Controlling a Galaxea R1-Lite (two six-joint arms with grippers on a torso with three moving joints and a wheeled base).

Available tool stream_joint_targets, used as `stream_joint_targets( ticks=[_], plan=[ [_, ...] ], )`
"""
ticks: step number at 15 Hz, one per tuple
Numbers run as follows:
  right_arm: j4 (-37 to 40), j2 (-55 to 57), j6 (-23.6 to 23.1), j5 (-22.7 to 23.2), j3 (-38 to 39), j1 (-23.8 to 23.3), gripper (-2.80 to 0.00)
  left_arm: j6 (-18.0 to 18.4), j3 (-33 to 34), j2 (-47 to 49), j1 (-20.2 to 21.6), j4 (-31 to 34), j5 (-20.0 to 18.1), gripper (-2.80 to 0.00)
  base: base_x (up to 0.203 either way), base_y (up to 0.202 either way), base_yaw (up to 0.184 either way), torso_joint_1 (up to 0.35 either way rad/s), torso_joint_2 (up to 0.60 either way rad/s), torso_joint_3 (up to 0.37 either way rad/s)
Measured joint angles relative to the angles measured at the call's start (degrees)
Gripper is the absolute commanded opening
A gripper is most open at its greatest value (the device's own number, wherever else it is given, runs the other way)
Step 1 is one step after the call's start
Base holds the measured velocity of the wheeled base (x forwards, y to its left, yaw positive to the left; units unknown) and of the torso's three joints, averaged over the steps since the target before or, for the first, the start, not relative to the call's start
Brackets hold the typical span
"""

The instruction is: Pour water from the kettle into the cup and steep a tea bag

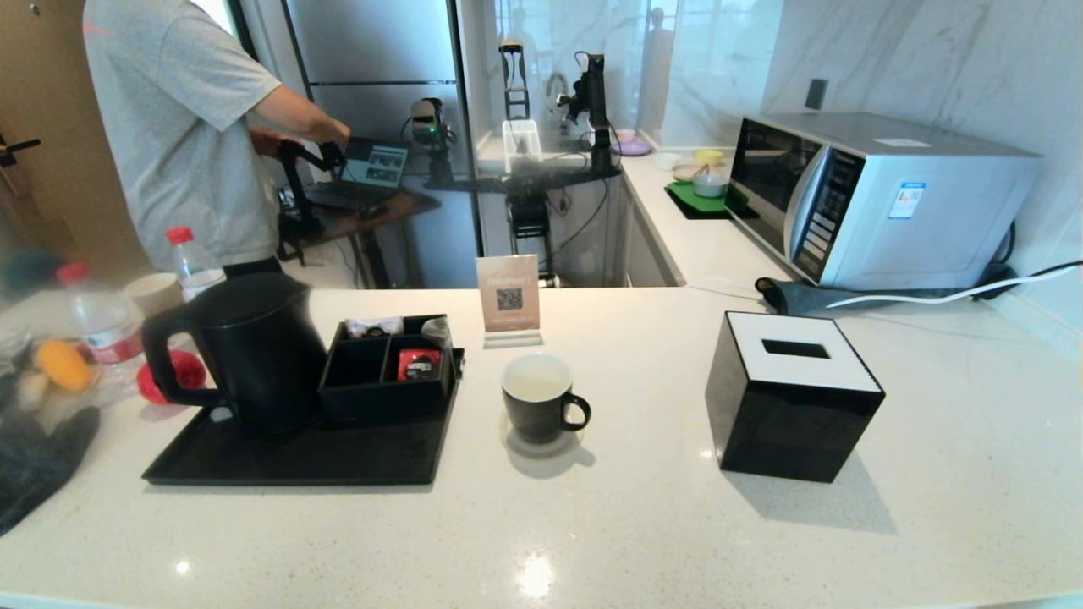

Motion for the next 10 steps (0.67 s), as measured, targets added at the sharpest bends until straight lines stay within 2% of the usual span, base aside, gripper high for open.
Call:
stream_joint_targets(
  ticks=[10],
  plan=[
    [0.00, 0.00, 0.02, 0.00, 0.00, 0.02, -2.80, -0.13, 0.00, 0.00, -0.05, 0.07, 0.20, -2.80, 0.000, 0.000, 0.000, 0.000, 0.00, 0.000]
  ],
)
